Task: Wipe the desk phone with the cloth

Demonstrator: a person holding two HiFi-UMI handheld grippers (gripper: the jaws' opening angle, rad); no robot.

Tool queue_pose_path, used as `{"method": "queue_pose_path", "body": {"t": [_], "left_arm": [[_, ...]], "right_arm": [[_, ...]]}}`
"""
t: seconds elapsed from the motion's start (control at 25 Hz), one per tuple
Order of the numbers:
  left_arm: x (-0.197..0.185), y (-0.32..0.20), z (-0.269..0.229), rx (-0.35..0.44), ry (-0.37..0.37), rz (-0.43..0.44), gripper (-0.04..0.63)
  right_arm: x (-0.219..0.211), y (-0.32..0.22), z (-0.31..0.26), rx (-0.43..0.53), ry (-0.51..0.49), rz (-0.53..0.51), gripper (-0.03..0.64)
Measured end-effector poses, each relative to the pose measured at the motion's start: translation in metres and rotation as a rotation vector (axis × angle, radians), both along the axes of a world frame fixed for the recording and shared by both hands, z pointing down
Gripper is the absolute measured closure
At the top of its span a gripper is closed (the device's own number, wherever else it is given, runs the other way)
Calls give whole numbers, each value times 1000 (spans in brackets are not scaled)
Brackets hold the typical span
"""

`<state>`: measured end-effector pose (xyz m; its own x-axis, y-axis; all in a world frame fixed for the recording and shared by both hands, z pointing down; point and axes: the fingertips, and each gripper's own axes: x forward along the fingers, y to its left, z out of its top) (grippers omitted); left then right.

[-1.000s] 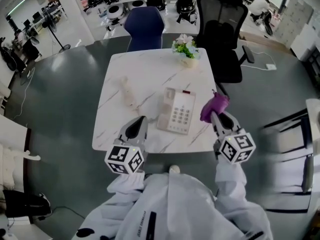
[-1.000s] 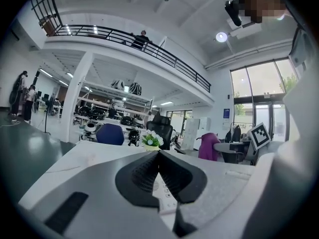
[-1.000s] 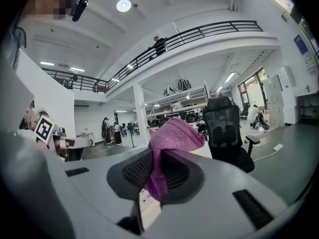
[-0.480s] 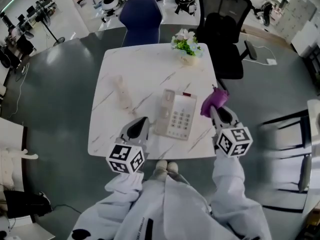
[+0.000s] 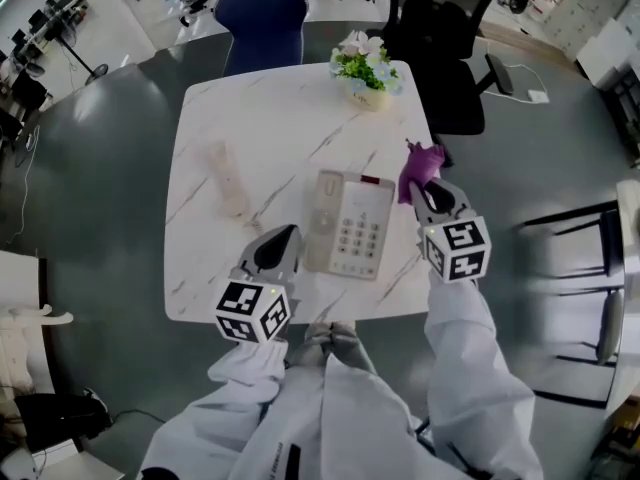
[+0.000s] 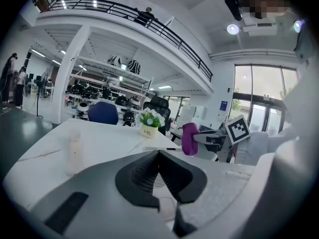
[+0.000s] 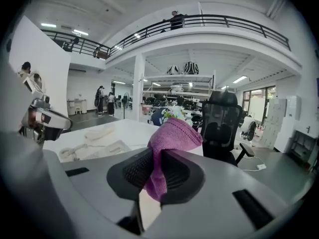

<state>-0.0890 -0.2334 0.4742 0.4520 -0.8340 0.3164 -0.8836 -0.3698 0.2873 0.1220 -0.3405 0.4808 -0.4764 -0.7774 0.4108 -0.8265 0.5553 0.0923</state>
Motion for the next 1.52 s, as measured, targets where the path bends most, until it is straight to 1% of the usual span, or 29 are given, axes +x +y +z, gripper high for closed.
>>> {"method": "queue_pose_path", "body": {"t": [0.16,0.36,0.56,0.92,1.52], "left_arm": [[4,-3,8,-16,6,16,597],[3,-5,15,-30,9,19,597],[0,-5,17,-39,17,15,597],[-2,-2,18,-40,31,13,597],[0,9,19,-33,52,33,597]], "right_arm": [[-10,-14,12,2,89,-32,586],[-32,-17,23,-3,218,-126,586],[-52,-11,35,-23,289,-209,586],[-60,0,48,-50,304,-233,586],[-66,20,59,-55,334,-236,586]]}}
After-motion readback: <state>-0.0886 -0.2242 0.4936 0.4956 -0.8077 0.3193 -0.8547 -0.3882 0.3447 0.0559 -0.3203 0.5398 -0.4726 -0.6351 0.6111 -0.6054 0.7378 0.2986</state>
